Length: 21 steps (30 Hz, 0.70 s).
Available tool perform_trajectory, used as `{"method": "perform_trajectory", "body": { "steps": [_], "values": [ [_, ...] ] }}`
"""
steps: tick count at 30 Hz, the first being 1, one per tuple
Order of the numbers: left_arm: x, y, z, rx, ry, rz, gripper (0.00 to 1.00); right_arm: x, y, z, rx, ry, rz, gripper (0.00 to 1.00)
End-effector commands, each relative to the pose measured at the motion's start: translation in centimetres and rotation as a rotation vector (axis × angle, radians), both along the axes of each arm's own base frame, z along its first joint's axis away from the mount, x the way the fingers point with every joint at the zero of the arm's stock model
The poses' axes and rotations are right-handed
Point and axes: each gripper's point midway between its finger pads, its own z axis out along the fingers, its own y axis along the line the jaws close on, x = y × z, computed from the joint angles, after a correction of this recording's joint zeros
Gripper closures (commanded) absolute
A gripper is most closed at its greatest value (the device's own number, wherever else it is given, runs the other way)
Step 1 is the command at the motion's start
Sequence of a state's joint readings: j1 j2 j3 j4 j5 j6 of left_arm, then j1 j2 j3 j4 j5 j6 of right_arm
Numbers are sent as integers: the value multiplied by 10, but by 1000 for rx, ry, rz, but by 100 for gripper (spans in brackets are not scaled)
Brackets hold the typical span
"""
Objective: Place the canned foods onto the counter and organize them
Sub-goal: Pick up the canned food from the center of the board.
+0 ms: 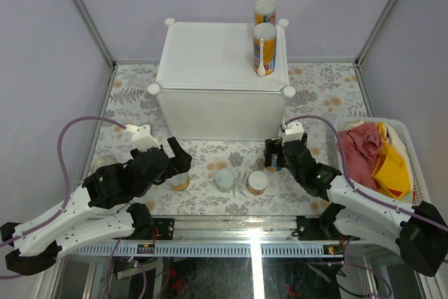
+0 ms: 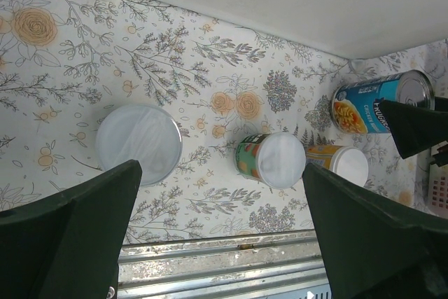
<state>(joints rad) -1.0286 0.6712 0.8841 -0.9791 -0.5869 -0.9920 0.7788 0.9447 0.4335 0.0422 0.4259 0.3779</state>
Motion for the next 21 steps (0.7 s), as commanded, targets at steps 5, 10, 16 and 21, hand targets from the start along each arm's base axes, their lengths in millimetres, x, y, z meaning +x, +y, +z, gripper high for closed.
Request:
{"method": "perform_trajectory", "body": {
  "steps": [5,10,16,21],
  "values": [
    [2,0,12,-30,-30,6,0,-11,16,-28,63,74,37,0],
    [1,5,12,-29,-28,23,0,-9,18,-30,73,68,43,6],
    [0,15,10,-37,-33,64,0,-11,15,-18,89,29,48,59],
    [-1,20,6,-50,-30,87,0,-12,13,-3,74,-5,71,73]
  ]
}}
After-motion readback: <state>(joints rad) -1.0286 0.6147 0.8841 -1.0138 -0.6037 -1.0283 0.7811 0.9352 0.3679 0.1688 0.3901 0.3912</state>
